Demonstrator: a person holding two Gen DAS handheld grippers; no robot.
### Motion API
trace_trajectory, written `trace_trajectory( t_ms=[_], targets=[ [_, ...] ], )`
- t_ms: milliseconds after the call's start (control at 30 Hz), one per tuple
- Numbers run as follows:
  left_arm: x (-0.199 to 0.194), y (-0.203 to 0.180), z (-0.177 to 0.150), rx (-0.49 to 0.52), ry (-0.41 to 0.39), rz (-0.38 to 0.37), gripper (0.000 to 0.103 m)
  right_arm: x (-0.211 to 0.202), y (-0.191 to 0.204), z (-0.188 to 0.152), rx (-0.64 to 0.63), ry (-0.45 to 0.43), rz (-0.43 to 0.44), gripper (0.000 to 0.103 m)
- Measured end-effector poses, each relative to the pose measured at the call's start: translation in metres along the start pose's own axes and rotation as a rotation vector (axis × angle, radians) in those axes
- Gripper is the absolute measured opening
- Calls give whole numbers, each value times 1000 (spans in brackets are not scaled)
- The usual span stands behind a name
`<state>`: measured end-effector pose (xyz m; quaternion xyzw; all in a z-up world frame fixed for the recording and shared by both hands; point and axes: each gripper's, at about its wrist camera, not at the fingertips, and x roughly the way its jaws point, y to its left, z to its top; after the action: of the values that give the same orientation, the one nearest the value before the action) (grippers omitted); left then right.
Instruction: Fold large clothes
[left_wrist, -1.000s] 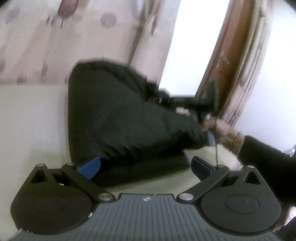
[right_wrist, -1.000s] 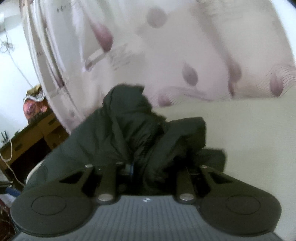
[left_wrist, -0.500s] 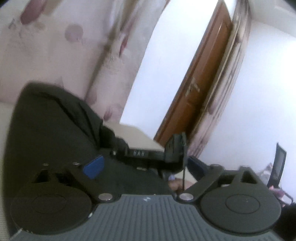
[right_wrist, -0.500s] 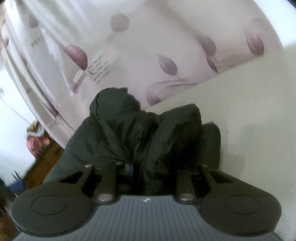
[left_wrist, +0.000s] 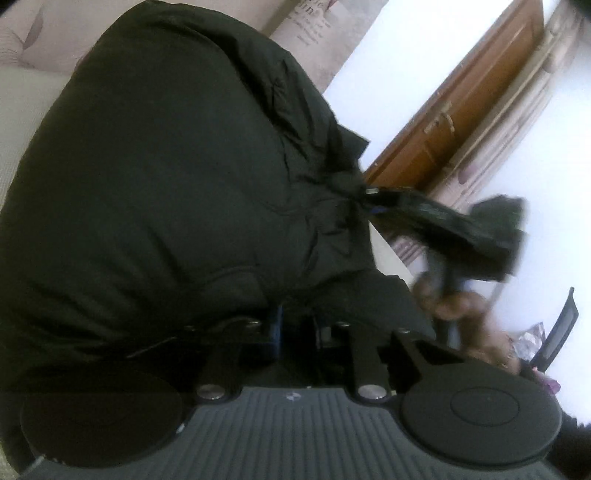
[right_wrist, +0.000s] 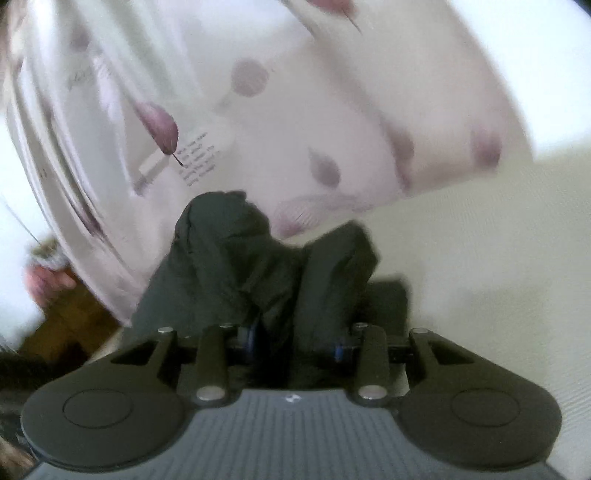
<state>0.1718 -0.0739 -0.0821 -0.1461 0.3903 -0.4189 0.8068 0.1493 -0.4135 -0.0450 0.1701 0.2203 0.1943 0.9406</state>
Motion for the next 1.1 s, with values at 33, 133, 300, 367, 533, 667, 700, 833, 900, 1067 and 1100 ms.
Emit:
trace_trajectory(
  t_ms=[33, 133, 300, 367, 533, 667, 700, 833, 900, 1067, 1100],
  targets=[
    [1, -3, -2, 25, -6, 18, 23, -6, 7, 4, -27, -11, -32, 36],
    [3, -13, -5, 76, -16, 69, 23, -19, 13, 16, -23, -51, -131, 35],
    [1, -27, -11, 103, -39, 140, 20, -38, 21, 28, 3, -162, -59, 36],
    [1, -33, -15, 132, -54, 171, 20, -32, 42, 26, -97, -131, 7, 36],
    [-4, -39, -25, 173, -78, 222, 20, 17, 82, 11, -384, -8, -1, 34],
    [-5, -37, -26, 171, -84, 206, 20, 74, 46, 5, -299, 147, -112, 32],
    [-7, -37, -28, 177, -84, 203, 20, 84, 31, 3, -215, 182, -87, 32],
    [-11, -36, -27, 163, -73, 193, 20, 78, -9, 12, 102, 184, 30, 33],
    [-10, -34, -24, 153, -69, 175, 22, 46, -36, 15, 265, 57, 87, 33],
    [-12, -43, -24, 182, -65, 141, 48, 9, -85, 6, 437, 10, 25, 91],
    [-11, -47, -26, 202, -66, 144, 51, 8, -87, 1, 459, 21, 26, 91]
  ],
)
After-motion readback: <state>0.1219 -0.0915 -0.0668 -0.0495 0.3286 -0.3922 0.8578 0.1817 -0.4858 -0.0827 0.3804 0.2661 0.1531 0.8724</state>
